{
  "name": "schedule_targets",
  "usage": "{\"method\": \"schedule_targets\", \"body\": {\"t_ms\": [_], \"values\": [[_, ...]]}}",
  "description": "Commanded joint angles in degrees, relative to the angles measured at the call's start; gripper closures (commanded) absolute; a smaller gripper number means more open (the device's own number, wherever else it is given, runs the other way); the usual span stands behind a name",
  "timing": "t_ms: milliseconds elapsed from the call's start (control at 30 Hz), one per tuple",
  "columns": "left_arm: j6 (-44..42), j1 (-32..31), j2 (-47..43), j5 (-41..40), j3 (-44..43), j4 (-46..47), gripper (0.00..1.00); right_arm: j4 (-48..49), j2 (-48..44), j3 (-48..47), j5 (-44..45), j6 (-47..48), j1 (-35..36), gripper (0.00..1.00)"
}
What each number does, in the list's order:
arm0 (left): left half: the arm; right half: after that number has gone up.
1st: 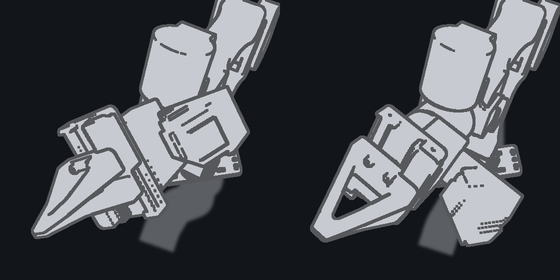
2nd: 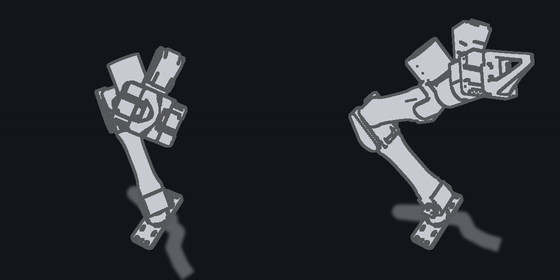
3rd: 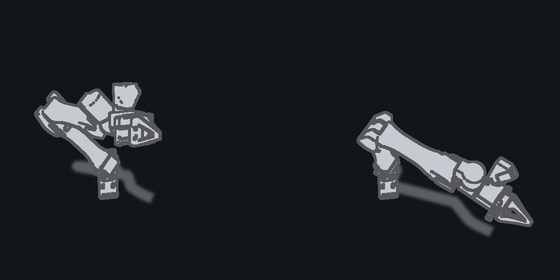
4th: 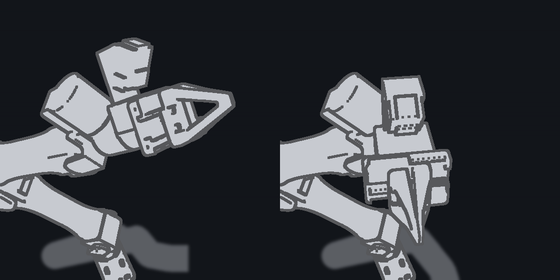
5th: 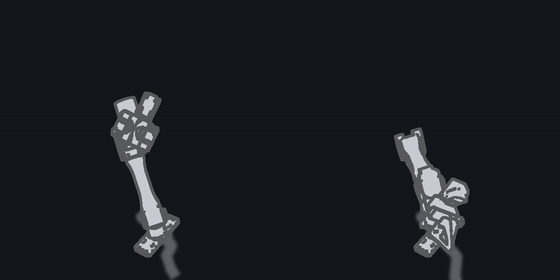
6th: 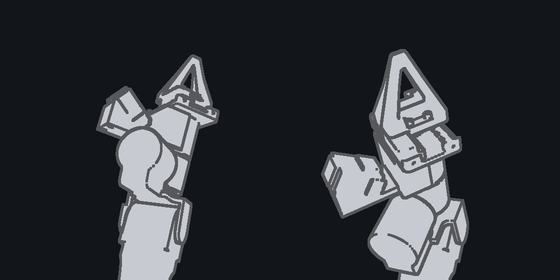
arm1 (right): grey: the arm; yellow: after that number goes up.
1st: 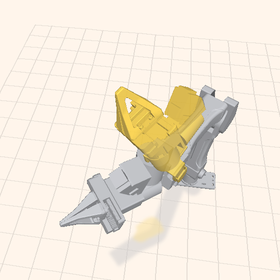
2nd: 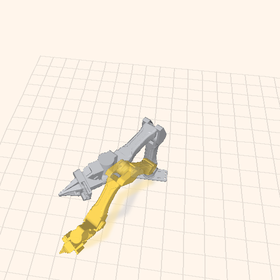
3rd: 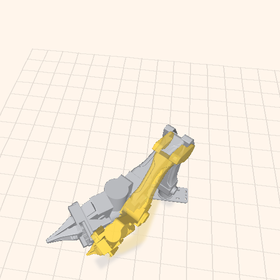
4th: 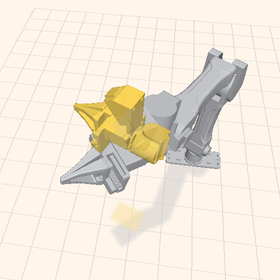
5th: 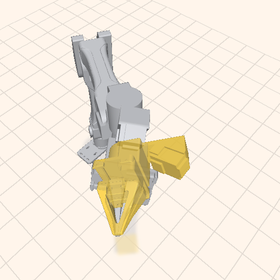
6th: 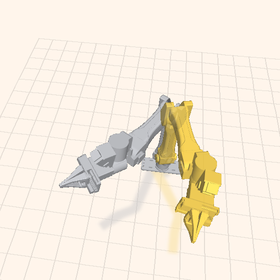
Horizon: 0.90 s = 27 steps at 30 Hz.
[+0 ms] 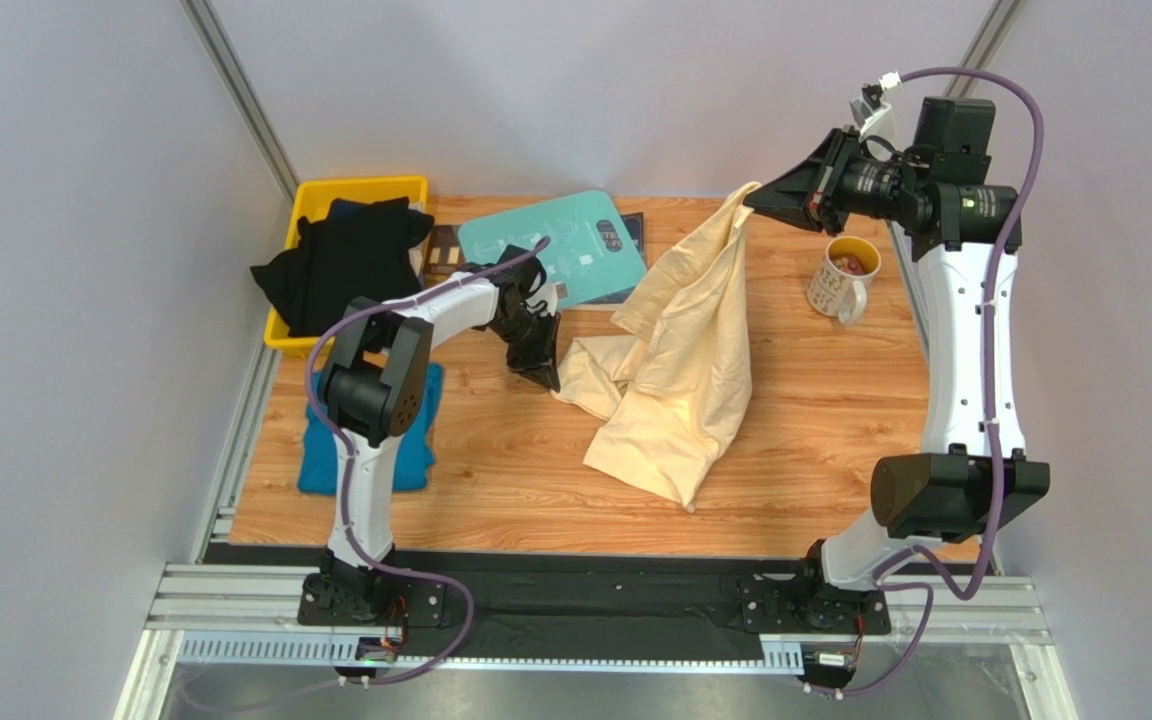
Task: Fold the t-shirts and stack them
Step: Flatten out the tshirt
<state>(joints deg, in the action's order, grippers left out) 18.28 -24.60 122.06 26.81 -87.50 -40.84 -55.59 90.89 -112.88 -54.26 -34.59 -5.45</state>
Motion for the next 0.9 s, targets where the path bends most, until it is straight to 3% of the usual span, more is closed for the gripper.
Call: {"method": "schedule_targets", "body": {"t_ms": [0,133,300,433,633,867], "values": [[-0.01,-0.27,-1.82,-0.44,-0.82,0.85,1.0,0.66,-0.01,-1.2,1.35,1.71,-0.26,1.0],[4.13,0.78,-8.48,0.36,-6.16,0.94,1.0,1.45,0.69,-2.86,5.38,1.98,-0.79,1.0],[3.69,2.36,-14.83,-16.85,-19.7,-5.03,1.0,2.76,1.83,-7.96,9.52,0.4,-3.68,1.0],[3.6,3.59,-18.68,-30.73,-29.99,-12.42,1.0,10.22,-1.14,-7.18,12.33,-1.88,-6.41,1.0],[2.37,5.0,-27.92,-40.15,-29.3,-9.17,1.0,16.3,-3.97,-5.59,14.01,-4.69,-9.92,1.0],[1.41,6.76,-32.14,-47.98,-33.51,-10.75,1.0,23.77,-4.14,-7.0,12.52,-10.23,-13.61,1.0]]}}
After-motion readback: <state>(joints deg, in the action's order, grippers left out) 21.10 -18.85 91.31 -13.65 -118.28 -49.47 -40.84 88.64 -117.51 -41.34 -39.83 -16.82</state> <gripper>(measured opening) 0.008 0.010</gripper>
